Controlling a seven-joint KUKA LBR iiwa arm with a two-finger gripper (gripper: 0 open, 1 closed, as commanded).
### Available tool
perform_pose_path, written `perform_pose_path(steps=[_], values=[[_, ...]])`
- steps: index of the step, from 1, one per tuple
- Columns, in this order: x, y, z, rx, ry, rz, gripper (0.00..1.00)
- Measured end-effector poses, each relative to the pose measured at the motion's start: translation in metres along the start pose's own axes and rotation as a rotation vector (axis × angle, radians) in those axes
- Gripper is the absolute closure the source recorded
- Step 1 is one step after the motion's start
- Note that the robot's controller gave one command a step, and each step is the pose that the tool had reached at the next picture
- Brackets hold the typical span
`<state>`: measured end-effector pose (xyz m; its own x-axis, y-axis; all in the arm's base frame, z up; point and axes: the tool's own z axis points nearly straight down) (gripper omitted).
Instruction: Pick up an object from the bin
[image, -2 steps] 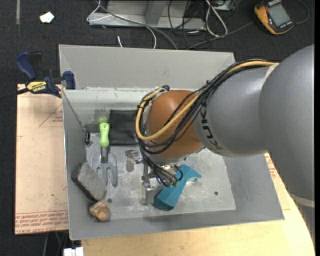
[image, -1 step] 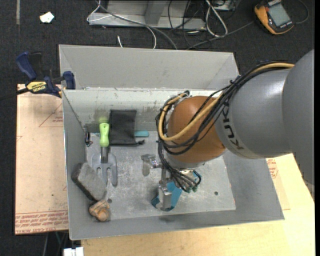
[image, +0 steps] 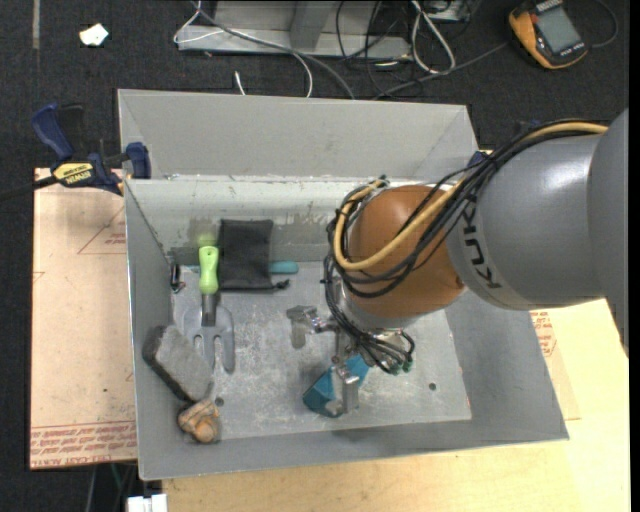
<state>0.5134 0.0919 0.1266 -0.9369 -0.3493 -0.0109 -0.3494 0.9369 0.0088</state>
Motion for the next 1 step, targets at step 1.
perform_pose_path(steps=[1], values=[[0.0178,-0.0236,0.005,0.002,0.001,0.01,0.0]])
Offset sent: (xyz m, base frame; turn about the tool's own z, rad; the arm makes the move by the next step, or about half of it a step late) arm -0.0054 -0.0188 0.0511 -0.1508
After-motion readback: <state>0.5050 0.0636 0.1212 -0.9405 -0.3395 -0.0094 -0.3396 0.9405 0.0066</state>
